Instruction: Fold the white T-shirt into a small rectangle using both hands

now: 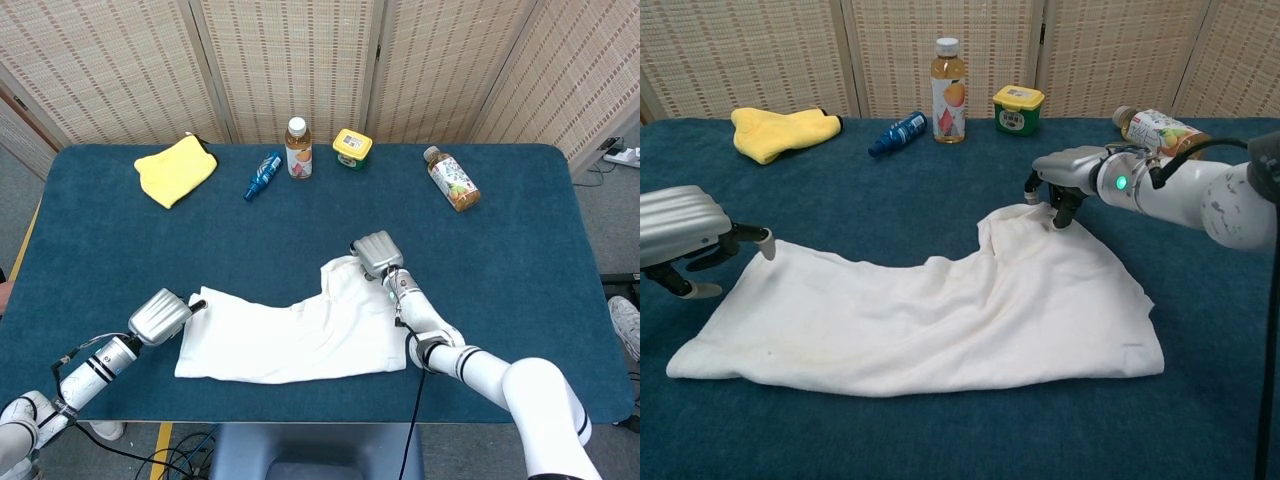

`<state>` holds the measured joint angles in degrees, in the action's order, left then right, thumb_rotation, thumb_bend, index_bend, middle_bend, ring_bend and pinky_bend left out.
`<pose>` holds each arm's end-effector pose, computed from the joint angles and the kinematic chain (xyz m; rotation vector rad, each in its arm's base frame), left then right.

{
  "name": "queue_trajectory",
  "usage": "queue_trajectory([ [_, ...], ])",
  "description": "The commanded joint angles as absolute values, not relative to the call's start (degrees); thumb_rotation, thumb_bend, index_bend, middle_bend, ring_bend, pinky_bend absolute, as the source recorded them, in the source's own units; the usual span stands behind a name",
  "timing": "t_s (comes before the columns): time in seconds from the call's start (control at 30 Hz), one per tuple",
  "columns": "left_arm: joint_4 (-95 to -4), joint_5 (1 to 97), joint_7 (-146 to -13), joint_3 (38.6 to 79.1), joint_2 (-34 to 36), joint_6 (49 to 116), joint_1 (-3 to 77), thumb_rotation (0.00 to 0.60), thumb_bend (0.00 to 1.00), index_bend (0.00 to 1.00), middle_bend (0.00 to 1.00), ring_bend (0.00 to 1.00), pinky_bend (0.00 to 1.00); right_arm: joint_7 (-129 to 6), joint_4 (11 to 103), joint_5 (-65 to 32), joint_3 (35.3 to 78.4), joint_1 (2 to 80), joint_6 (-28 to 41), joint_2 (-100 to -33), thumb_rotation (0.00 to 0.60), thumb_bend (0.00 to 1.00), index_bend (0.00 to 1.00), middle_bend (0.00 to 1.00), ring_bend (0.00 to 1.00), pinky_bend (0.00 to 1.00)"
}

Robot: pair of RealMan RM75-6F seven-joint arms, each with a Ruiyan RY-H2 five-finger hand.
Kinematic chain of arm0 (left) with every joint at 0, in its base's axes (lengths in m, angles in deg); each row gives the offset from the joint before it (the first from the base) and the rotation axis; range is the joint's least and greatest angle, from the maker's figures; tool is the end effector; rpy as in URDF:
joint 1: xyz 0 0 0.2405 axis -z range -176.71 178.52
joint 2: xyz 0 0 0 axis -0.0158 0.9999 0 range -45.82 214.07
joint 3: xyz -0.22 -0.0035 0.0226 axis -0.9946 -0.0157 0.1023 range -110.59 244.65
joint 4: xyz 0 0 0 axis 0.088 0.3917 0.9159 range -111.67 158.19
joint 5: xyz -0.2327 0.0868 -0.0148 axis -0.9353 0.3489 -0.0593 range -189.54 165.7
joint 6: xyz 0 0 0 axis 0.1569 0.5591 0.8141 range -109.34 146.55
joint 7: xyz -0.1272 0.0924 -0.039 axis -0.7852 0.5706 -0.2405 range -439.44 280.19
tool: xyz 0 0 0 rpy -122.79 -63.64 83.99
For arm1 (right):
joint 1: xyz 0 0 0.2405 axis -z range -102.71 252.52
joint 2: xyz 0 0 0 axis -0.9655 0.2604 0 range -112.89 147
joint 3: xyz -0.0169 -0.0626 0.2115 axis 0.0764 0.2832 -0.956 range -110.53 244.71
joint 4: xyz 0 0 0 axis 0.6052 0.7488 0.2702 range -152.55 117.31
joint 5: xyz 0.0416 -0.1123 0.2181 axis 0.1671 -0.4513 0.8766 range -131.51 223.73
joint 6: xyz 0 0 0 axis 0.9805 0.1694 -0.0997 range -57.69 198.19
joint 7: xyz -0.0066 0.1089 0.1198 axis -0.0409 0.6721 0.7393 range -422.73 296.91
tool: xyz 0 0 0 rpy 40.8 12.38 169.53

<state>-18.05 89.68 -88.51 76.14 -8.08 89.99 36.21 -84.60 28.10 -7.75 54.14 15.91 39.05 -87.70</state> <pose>-0.2747 0.3334 -0.0183 -2.1700 -0.3678 -0.7932 -0.1302 -0.4506 -0.1079 1.9600 -0.8590 0.5758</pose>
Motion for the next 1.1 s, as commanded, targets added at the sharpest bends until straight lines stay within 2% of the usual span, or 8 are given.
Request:
queue_trajectory([
  [0.03, -18.0, 89.7, -88.5, 76.2, -8.1, 90.0, 36.2, 0.6, 0.26, 0.34, 0.84, 0.77, 0.84, -82.9, 28.4, -9.3, 54.3, 16.6, 37.7, -87.5, 0.6, 0.5, 0.47, 0.93, 0.98, 1.0],
  [0.3, -18.0, 89.6, -88.7, 76.2, -8.0, 90.3, 35.9, 0.6, 0.26, 0.34, 0.84, 0.77, 0.84, -76.8, 33.1, -16.6, 56.2, 20.9, 30.9, -84.9, 0.6, 0.54, 0.52, 0.94, 0.98, 1.0],
  [0.67, -18.3, 89.6, -88.6, 76.3, -7.8, 90.7, 35.7, 0.6, 0.26, 0.33, 0.84, 0.77, 0.84, -71.2, 44.4, -26.3, 60.2, 28.8, 18.2, -78.3, 0.6, 0.54, 0.53, 0.94, 0.98, 1.0],
  [1.1, -19.1, 89.5, -88.3, 76.2, -7.4, 90.4, 35.8, 0.6, 0.26, 0.32, 0.84, 0.77, 0.84, -71.9, 56.2, -34.2, 65.9, 35.2, 10.7, -72.5, 0.6, 0.54, 0.54, 0.94, 0.98, 1.0],
])
